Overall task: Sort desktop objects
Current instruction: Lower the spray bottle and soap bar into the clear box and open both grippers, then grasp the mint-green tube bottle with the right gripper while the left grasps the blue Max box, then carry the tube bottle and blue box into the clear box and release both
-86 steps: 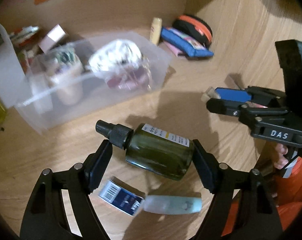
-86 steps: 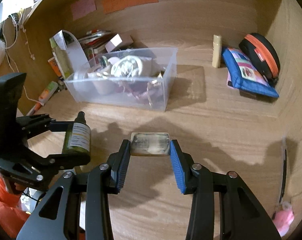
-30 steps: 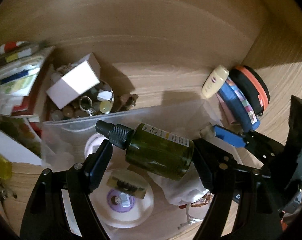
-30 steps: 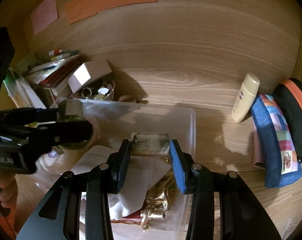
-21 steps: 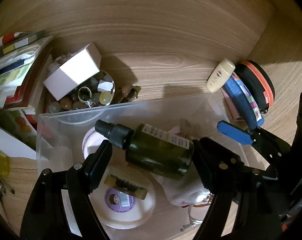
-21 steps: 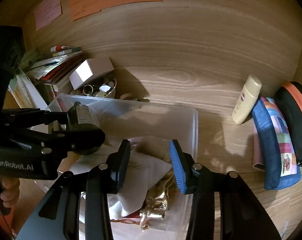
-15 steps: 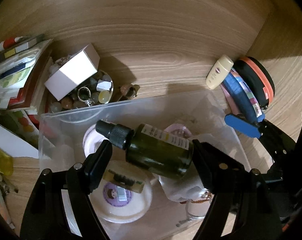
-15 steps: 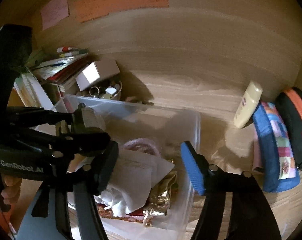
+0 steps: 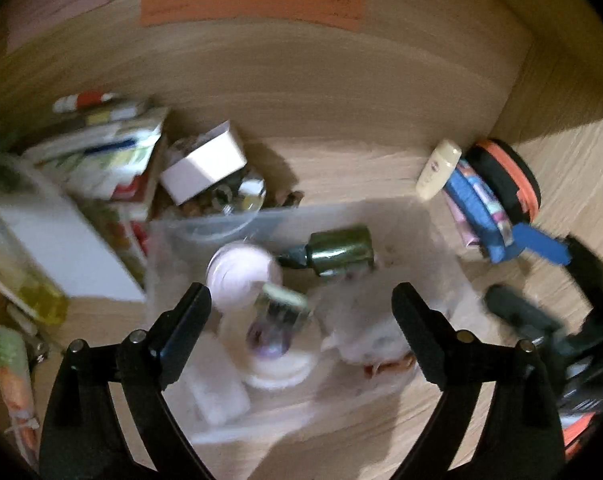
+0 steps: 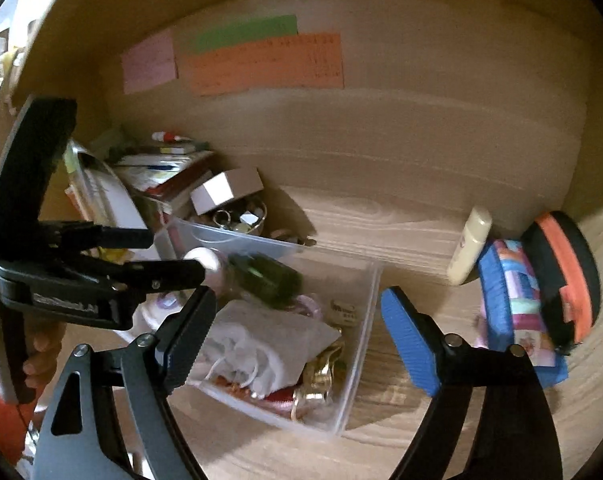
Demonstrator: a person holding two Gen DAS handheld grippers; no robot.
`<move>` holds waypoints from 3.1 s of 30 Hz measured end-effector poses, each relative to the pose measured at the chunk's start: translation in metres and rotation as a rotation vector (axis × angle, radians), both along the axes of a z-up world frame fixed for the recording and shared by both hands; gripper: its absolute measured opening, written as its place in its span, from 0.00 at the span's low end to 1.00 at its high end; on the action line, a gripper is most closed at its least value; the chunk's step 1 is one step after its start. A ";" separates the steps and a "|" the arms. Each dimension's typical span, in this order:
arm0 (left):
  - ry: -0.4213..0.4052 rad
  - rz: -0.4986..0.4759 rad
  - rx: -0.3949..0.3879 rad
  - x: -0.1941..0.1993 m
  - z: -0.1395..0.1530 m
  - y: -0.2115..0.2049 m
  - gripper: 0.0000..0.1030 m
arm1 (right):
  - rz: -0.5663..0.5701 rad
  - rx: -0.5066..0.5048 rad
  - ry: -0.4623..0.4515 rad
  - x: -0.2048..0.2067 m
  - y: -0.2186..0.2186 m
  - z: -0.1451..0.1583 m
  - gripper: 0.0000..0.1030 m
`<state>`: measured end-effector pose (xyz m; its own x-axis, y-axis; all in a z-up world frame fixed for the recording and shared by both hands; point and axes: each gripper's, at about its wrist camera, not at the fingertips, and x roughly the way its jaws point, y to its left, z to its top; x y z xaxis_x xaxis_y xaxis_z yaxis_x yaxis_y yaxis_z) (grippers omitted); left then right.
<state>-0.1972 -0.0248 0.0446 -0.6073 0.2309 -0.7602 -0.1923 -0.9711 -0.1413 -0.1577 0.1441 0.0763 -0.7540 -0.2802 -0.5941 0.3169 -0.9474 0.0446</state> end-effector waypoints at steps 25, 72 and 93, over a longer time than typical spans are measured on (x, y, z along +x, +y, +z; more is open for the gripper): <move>0.019 0.057 -0.079 0.165 -0.040 -0.048 0.93 | 0.364 0.074 -0.231 0.136 -0.054 -0.074 0.82; -0.036 -0.199 -0.112 0.190 -0.092 0.038 0.51 | 0.260 0.081 -0.217 0.141 -0.010 -0.082 0.22; 0.267 -0.085 0.056 0.177 0.022 0.021 0.51 | 0.166 -0.026 -0.021 0.109 -0.010 -0.001 0.22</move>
